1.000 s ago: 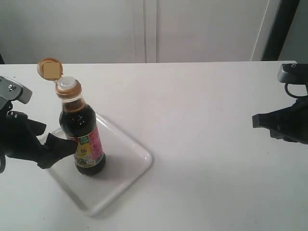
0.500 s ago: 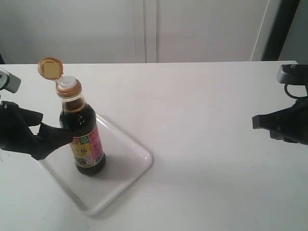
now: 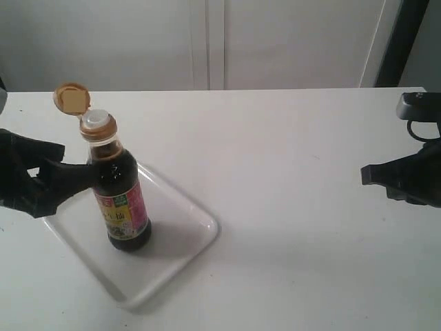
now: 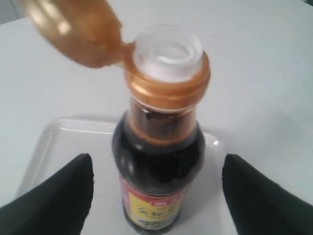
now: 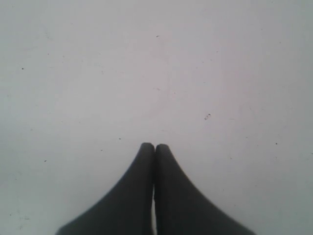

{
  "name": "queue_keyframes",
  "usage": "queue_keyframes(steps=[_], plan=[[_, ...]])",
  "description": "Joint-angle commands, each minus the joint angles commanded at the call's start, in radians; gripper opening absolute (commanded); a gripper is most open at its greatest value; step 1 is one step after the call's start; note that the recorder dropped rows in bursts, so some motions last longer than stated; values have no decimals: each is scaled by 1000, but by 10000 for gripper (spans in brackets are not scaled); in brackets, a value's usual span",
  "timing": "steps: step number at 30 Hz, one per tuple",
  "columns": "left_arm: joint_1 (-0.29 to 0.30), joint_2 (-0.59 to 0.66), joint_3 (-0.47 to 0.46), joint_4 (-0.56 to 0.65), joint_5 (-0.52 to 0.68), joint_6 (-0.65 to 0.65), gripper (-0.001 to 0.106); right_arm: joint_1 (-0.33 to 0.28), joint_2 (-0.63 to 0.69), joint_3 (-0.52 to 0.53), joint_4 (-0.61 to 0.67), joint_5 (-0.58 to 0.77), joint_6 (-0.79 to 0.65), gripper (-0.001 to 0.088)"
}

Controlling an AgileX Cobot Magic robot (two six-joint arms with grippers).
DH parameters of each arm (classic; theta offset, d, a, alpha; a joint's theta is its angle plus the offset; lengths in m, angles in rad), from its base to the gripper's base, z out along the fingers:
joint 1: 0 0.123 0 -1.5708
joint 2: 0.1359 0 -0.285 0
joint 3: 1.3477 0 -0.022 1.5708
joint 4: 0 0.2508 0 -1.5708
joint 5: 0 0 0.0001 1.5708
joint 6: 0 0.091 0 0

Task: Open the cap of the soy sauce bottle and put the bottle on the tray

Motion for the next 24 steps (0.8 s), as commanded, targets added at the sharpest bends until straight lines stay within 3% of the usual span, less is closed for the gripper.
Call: queue_keyframes(steps=[8, 10, 14, 15, 20, 24], plan=[[0, -118, 0, 0, 81, 9, 711, 0, 0, 0, 0, -2, 0, 0], [0, -153, 0, 0, 162, 38, 560, 0, 0, 0, 0, -4, 0, 0], [0, -175, 0, 0, 435, 54, 35, 6, 0, 0, 20, -37, -24, 0], [0, -175, 0, 0, 456, 57, 1, 9, 0, 0, 20, -45, -40, 0], [0, -181, 0, 0, 487, 44, 0, 11, 0, 0, 18, -87, -96, 0], [0, -193, 0, 0, 460, -75, 0, 9, 0, -44, -15, -27, -147, 0]])
